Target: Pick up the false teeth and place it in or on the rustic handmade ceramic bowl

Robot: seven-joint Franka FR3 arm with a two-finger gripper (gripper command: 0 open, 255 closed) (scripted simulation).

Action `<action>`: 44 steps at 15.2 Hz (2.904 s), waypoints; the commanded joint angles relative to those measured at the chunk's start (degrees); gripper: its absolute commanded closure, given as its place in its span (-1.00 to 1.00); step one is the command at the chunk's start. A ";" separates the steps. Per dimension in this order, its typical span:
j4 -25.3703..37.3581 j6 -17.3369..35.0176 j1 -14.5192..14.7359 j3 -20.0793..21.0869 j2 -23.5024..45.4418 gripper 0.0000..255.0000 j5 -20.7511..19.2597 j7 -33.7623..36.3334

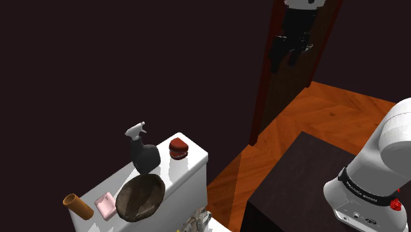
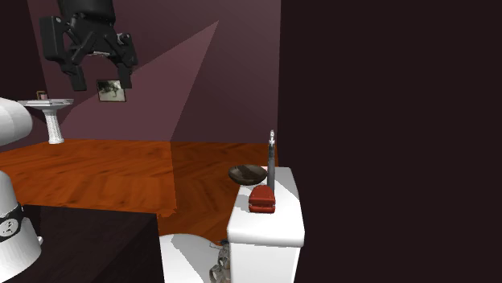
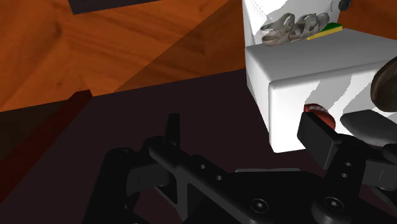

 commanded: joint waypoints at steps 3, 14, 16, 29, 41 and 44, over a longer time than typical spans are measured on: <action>-0.31 3.17 0.53 1.25 3.10 -1.00 0.97 1.25; 3.41 19.06 2.79 7.72 23.77 -1.00 4.19 7.80; 5.06 21.45 3.11 8.76 27.98 -1.00 4.22 9.06; 22.58 31.28 6.40 12.77 56.71 -1.00 -0.14 18.17; 45.32 31.24 12.12 11.94 80.45 -1.00 -4.24 23.46; 45.15 32.82 12.42 11.76 81.86 -1.00 -4.49 23.60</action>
